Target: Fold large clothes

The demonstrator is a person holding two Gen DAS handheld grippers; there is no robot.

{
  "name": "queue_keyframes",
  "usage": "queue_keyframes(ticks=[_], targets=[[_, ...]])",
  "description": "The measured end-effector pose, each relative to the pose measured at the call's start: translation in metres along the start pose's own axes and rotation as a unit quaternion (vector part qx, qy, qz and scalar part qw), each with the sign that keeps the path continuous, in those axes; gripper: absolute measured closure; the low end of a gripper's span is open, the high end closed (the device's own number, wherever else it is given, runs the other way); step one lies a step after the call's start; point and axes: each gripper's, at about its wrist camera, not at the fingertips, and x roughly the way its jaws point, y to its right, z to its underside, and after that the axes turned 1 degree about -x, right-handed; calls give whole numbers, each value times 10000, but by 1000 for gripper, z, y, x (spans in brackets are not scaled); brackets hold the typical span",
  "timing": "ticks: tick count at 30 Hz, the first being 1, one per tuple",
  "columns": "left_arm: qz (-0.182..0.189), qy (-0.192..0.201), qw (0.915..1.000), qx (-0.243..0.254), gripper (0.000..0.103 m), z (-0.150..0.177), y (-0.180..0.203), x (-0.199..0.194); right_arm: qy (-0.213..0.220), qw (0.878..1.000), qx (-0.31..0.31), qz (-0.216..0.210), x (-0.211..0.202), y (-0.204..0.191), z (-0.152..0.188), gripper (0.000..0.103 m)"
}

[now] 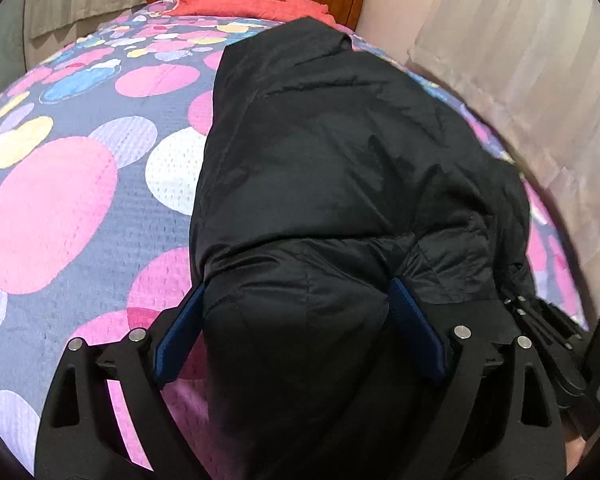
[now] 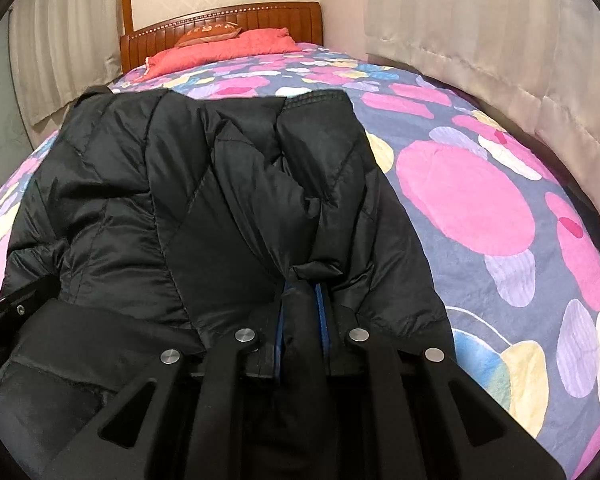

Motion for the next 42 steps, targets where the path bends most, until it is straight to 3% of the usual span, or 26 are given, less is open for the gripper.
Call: queue_keyframes(ticks=[3,7,14,21,27,29,42], targets=[[183,-89,9994,-265,13,-1,-10,-12,0,9999,-72,-88,-11,1,-2,83],[2,3,9991,-415,14,-5,-16,-39,-106,9999,-109,32,-36,5,-10,63],[-73,463,9978,-463,14,-41,-13,-69,434,9990,67,-57,-87,7,-56,63],[-389,473,9961,-634,14,-59,1,-40,486,9980,-266,-299,-40,-19,-90,63],[-637,108,9961,-608,11,-52,7,-1,-106,9994,-332,2,9,-15,-75,63],[-715,78,9957,-585,8,-50,8,8,-186,9993,-315,-7,19,-12,-68,59],[-893,140,9948,-464,2,-41,7,37,18,9999,-117,-1,51,-7,-44,56]])
